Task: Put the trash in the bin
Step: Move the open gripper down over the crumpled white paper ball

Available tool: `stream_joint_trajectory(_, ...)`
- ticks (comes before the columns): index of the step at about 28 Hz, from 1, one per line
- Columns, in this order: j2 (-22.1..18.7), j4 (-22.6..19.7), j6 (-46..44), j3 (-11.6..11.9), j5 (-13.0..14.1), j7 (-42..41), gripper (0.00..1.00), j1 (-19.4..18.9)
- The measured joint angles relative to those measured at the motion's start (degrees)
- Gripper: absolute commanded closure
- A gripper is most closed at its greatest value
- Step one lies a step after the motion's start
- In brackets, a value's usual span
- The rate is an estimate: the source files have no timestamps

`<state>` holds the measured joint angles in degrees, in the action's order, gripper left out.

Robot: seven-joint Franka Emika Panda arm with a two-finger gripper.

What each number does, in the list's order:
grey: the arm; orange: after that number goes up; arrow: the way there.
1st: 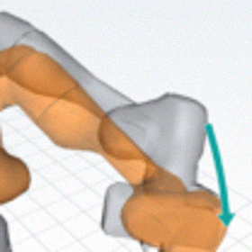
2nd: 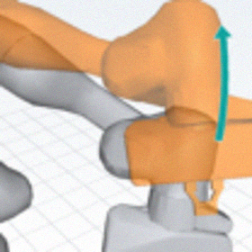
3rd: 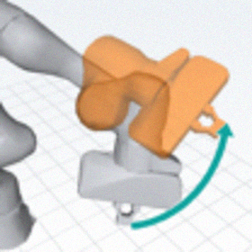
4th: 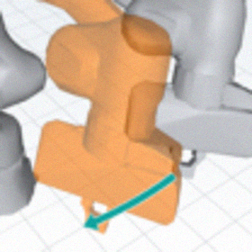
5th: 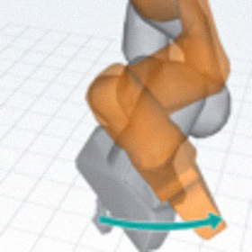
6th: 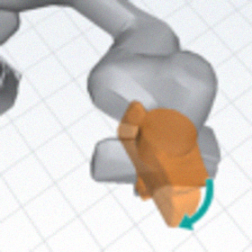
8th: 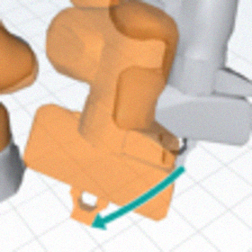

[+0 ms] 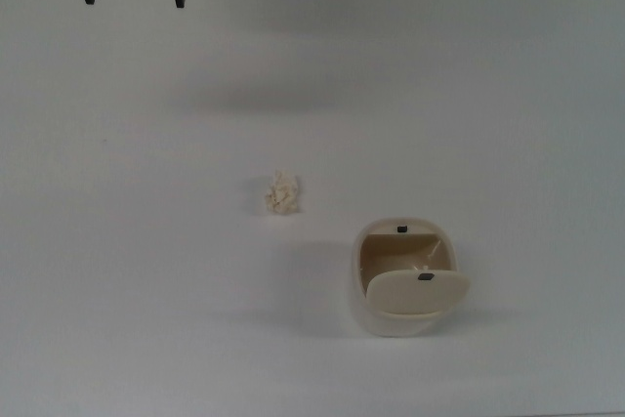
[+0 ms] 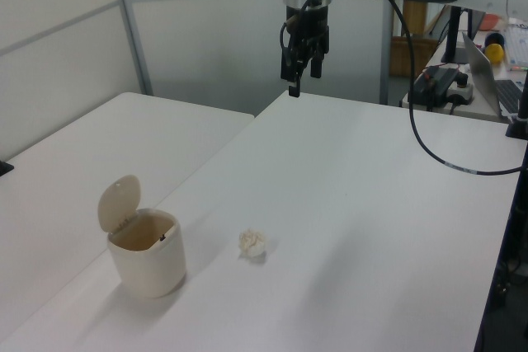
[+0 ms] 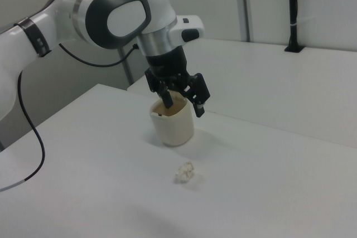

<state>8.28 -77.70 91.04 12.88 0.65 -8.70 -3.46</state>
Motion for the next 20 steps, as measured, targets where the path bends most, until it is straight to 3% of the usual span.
stream_joint_trajectory(5,0.47,-0.72,0.0,-0.3,0.05,-3.19,0.0,-0.14)
stream_joint_trajectory(9,0.9,-2.38,0.0,-2.76,0.06,-3.92,0.0,-0.21)
stream_joint_trajectory(20,2.42,-8.74,6.97,-8.67,0.06,5.47,0.0,-0.58)
